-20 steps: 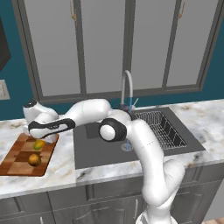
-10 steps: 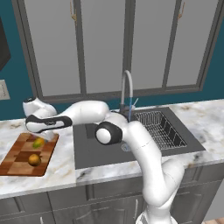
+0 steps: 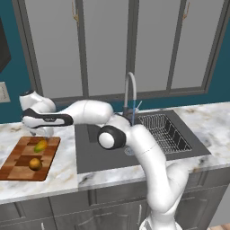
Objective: Pick the mango, mango from the sink and place them on the cutting board to airdry. Then turn off the sink faucet.
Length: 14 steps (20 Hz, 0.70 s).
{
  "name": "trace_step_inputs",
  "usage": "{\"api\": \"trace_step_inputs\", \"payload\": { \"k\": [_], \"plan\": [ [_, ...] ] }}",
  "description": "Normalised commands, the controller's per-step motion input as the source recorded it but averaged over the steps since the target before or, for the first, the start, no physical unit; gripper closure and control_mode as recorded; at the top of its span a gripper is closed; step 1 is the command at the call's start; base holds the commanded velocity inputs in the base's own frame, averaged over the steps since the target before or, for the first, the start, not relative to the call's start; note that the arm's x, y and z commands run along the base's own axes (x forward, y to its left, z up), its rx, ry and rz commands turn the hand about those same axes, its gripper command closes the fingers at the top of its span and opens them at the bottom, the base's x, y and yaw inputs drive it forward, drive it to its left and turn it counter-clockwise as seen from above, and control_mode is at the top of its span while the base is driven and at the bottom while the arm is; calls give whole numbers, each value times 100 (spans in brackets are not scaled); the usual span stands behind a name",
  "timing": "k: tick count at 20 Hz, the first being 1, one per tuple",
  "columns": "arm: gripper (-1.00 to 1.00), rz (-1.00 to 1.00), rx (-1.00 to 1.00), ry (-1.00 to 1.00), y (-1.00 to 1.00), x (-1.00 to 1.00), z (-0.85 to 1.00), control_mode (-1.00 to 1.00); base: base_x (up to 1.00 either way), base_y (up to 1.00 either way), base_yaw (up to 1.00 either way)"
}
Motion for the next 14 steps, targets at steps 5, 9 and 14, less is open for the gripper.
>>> {"api": "trace_step_inputs", "payload": {
  "k": [5,9,14],
  "plan": [
    [-100,0,4,-4,-36,-31,27,-100,0,0,0],
    [-100,4,11,-13,-59,-54,11,-100,0,0,0],
    [-100,5,13,-17,-52,-71,12,-100,0,0,0]
  ]
}}
